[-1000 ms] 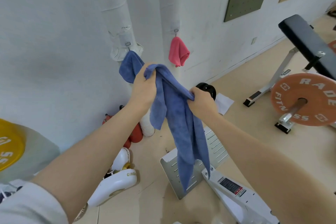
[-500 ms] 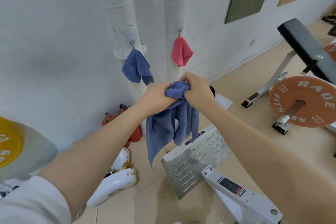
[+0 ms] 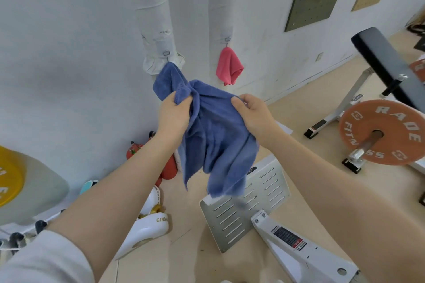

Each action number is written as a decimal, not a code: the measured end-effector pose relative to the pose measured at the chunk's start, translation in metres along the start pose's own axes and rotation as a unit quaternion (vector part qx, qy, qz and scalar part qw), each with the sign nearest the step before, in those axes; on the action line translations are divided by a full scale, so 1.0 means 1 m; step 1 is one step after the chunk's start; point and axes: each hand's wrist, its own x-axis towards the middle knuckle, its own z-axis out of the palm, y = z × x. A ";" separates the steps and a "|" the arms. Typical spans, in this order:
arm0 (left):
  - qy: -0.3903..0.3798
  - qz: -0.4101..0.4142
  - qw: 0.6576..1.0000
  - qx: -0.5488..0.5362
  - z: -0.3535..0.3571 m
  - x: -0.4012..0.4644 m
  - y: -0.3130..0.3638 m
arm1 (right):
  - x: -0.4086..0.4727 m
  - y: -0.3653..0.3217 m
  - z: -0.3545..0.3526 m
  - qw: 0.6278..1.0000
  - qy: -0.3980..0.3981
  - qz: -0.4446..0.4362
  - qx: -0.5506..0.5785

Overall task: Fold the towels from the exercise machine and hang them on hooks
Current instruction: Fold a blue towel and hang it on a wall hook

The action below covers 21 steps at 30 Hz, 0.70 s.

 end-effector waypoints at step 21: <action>-0.222 0.001 0.975 0.021 0.007 -0.051 -0.005 | -0.012 -0.010 0.016 0.878 -0.001 0.311 0.364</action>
